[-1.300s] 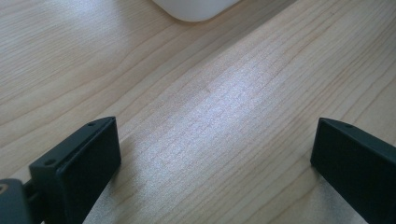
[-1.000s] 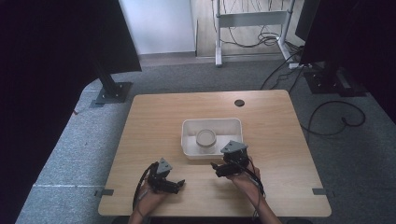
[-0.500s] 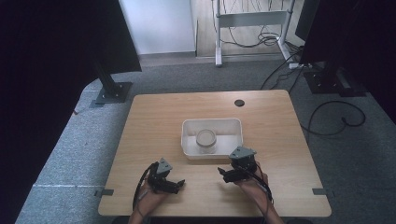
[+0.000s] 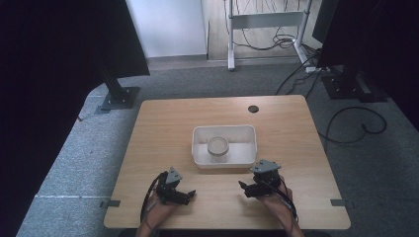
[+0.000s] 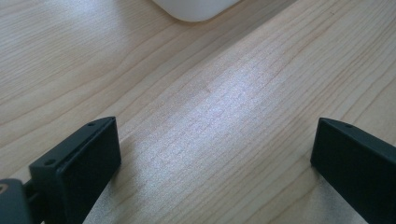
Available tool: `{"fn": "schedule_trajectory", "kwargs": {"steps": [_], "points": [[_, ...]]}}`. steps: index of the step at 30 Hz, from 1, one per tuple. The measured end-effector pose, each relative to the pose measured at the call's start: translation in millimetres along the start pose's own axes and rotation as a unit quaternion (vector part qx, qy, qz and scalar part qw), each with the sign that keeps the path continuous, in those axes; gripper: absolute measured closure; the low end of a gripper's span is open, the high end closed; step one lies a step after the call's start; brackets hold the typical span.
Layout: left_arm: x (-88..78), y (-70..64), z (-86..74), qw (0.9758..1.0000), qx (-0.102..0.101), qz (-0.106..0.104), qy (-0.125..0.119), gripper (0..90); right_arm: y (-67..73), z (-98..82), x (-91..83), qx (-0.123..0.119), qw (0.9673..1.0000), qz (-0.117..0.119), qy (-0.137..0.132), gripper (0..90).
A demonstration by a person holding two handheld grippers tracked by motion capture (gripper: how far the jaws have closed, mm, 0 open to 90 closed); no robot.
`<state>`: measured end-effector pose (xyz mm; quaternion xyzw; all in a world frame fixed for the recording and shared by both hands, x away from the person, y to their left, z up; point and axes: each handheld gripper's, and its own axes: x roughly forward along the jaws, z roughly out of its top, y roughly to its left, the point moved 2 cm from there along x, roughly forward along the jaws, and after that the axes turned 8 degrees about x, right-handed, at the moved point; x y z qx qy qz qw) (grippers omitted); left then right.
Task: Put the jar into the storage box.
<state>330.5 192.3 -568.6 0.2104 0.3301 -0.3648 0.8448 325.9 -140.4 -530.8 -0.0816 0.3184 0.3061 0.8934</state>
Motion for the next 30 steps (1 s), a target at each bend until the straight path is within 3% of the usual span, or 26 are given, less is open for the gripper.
{"fn": "schedule_trajectory", "kwargs": {"steps": [16,30], "points": [[0.0,0.0,0.0,1.0000,0.000,0.000,0.000,1.3,-18.3,-29.9,-22.5,0.025,0.9995,-0.019,0.000,4.8],[0.0,0.0,0.0,1.0000,0.000,0.000,0.000,1.3,-29.6,-61.4,-33.2,0.052,0.9974,-0.044,0.025,4.8]]}}
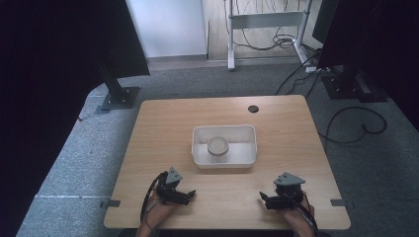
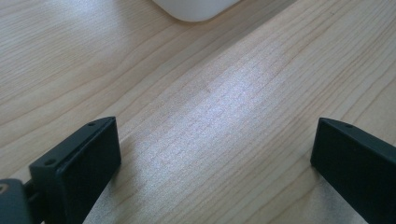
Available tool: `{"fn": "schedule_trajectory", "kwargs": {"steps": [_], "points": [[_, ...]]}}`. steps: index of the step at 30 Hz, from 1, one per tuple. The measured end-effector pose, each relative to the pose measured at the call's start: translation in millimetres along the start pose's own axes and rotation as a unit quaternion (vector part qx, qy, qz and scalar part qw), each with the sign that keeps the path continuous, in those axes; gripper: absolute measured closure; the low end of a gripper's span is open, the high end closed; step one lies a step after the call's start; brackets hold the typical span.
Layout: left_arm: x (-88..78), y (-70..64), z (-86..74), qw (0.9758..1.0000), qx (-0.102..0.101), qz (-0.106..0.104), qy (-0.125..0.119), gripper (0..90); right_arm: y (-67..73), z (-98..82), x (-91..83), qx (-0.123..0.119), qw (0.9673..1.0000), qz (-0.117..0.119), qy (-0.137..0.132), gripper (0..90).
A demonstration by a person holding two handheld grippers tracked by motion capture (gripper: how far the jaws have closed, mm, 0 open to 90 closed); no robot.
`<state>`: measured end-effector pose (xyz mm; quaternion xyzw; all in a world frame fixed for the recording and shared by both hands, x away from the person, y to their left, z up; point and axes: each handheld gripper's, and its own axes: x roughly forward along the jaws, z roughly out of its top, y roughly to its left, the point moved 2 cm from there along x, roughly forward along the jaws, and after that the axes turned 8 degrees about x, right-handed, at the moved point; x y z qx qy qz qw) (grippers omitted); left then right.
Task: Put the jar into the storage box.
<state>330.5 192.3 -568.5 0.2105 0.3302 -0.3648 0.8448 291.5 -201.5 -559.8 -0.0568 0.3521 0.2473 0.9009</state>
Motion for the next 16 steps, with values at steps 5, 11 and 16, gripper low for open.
{"fn": "schedule_trajectory", "kwargs": {"steps": [5,11,16], "points": [[0.0,0.0,0.0,1.0000,0.000,0.000,0.000,1.3,-2.9,-9.6,-0.1,0.002,0.9999,-0.008,0.014,4.8],[0.0,-0.1,0.0,1.0000,0.000,0.000,0.000,1.3,-5.7,-18.1,-1.4,0.016,0.9997,-0.005,0.019,4.9],[0.0,-0.1,0.0,1.0000,0.000,0.000,0.000,1.3,-9.2,-20.9,-2.6,0.029,0.9994,0.000,0.018,4.5]]}}
